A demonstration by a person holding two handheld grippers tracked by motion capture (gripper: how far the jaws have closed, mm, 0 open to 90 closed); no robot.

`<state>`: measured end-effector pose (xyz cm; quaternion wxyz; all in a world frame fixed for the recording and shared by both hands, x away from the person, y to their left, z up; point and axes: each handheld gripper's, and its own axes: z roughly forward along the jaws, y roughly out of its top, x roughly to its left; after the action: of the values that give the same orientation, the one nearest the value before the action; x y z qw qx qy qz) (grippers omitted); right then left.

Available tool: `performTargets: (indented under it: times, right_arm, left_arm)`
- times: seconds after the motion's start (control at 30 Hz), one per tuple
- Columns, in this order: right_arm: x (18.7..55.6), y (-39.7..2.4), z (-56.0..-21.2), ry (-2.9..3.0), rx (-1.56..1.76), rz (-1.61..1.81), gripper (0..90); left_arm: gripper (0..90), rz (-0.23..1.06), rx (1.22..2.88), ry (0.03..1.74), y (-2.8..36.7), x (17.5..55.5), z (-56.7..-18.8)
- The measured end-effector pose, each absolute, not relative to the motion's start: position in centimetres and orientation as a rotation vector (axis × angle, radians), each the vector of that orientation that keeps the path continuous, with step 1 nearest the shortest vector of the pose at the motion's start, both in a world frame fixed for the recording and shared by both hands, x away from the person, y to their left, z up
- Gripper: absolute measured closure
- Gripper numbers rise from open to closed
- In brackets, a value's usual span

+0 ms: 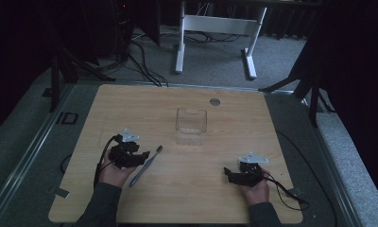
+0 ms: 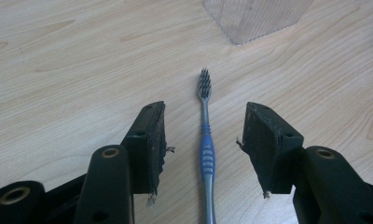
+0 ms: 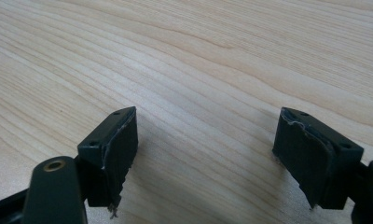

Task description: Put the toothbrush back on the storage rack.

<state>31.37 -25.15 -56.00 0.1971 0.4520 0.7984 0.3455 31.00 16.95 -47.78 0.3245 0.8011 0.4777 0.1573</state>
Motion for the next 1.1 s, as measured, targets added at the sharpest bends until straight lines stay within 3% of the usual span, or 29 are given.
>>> performTargets:
  times: [1.1]
  right_arm:
    - [31.4, -25.1, -56.0, 2.237, 1.265, 0.968, 21.4]
  left_arm:
    - [53.5, 0.359, 2.170, 1.298, 16.4, 32.7, -46.6]
